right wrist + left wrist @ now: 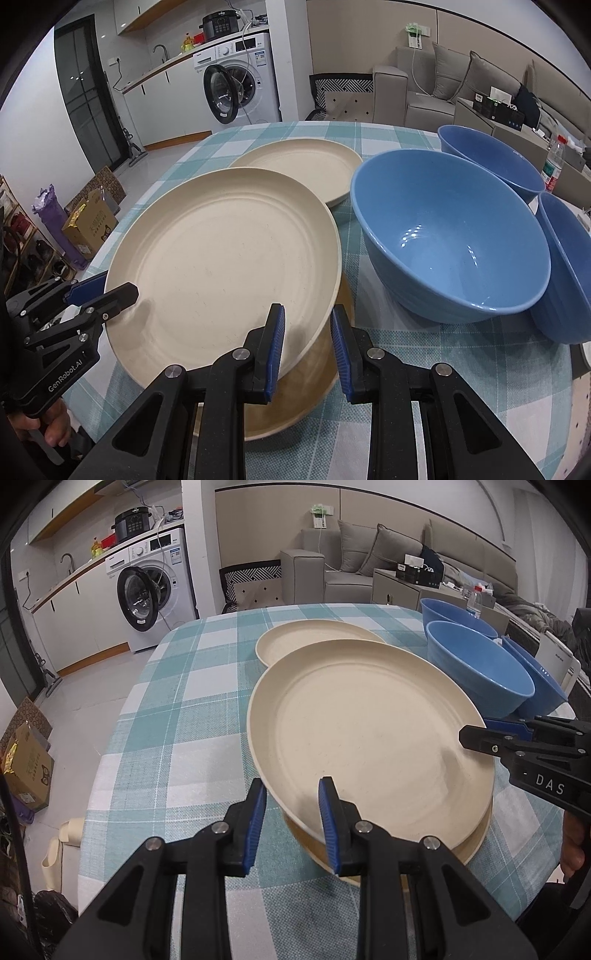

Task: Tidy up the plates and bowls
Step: 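Lift the cream plate with both grippers and carry it over another cream plate, then lower the plate onto the other plate and open both grippers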

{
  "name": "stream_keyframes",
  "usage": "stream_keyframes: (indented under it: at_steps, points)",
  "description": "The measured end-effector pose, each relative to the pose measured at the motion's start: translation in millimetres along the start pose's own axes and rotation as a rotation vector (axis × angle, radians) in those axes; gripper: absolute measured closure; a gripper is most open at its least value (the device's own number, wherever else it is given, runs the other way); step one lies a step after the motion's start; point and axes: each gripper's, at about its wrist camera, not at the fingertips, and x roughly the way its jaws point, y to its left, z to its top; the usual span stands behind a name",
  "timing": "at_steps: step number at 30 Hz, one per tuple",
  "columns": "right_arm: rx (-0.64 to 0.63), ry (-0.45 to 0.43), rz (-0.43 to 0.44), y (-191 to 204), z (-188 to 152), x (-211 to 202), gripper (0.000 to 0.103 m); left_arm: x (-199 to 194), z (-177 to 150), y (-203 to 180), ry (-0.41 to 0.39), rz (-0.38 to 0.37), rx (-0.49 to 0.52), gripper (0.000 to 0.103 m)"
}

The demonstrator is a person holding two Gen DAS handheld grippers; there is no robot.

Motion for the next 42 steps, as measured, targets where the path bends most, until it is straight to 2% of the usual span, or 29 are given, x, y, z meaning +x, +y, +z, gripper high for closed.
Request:
stream_keyframes:
  at_steps: [29,40,42]
  points:
    - [-0.049,0.052,-0.080,4.6,-16.3,8.9,0.073,12.2,-9.2,-21.8,0.071,0.029,0.092,0.070]
    - [-0.081,0.048,-0.079,11.5,-21.9,6.3,0.066,15.1,-11.9,-27.5,0.112,0.049,0.140,0.063]
    - [-0.090,0.043,-0.065,13.7,-22.2,5.6,0.064,16.2,-13.2,-29.1,0.118,0.052,0.150,0.059]
